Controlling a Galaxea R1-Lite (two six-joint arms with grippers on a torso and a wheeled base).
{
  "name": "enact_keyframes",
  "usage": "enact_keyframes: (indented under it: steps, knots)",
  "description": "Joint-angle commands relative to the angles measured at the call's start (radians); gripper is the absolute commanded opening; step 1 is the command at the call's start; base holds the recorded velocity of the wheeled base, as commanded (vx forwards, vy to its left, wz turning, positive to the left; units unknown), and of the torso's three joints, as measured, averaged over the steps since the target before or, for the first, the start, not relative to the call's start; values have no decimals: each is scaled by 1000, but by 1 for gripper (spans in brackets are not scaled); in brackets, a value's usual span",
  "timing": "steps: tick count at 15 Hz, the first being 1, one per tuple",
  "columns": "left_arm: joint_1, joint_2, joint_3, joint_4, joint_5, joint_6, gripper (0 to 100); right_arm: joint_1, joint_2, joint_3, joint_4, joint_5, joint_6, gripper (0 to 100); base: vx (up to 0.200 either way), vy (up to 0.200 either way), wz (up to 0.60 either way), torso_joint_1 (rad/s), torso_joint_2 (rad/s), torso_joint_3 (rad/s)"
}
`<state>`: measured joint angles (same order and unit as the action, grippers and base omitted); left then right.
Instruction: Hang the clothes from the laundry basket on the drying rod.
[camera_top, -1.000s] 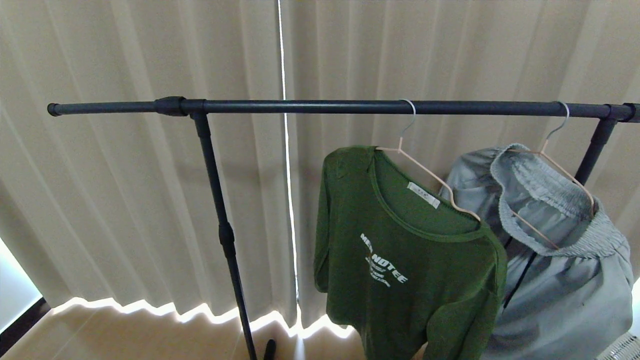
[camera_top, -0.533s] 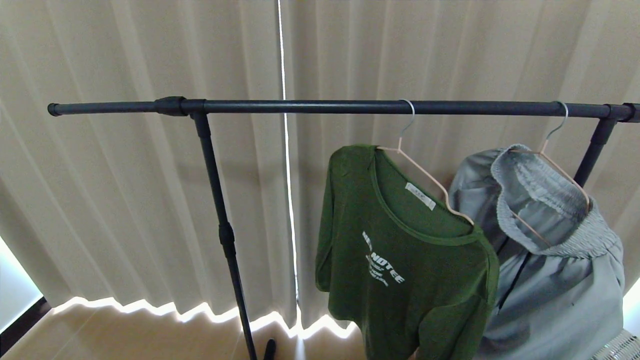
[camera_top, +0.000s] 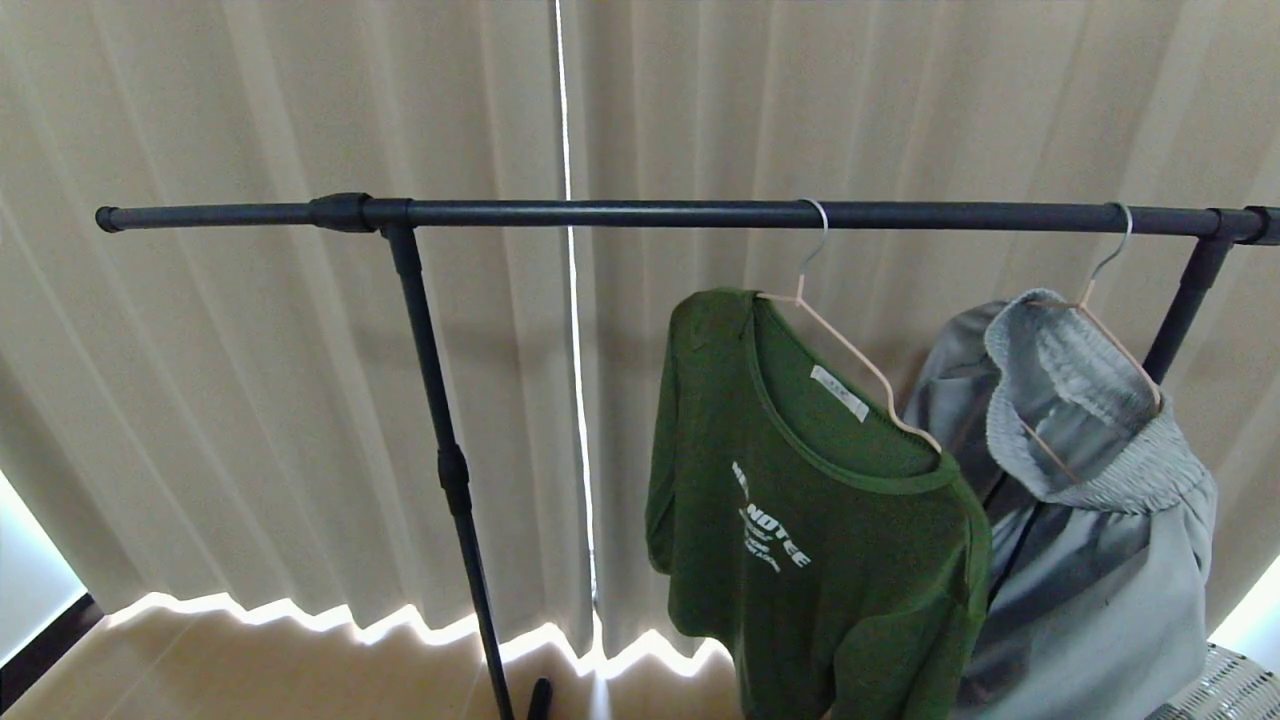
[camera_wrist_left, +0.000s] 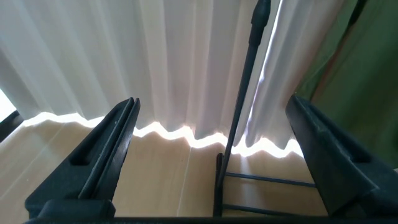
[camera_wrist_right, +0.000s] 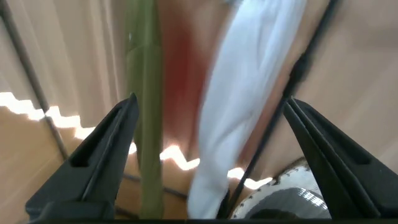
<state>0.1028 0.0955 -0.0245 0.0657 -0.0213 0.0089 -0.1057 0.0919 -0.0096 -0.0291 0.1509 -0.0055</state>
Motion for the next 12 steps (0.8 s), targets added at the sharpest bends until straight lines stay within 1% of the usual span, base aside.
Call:
enact_keyframes:
  steps: [1,2,4,6,8,9,10,12]
  knots:
    - [0,4,0,0,0,0,100,0,8,7,-8,-37,22,100,0,0,0,0,0,0]
    - [0,4,0,0,0,0,100,-5,8,7,-8,-47,27,100,0,0,0,0,0,0]
    - [0,4,0,0,0,0,100,-66,8,7,-8,-54,25,100,0,0,0,0,0,0]
    - [0,4,0,0,0,-1,100,-100,8,7,-9,-51,30,100,0,0,0,0,0,0]
    - [-2,4,1,-4,1,0,100,-118,6,7,-8,-53,30,100,0,0,0,0,0,0]
    - [-8,4,8,-23,1,0,100,-135,6,7,-8,-51,30,100,0,0,0,0,0,0]
    - [-8,4,8,-23,1,0,100,-135,6,7,-8,-51,30,100,0,0,0,0,0,0]
    - [-29,0,14,-43,6,-1,100,-166,-18,7,-9,110,58,100,0,0,0,0,0,0]
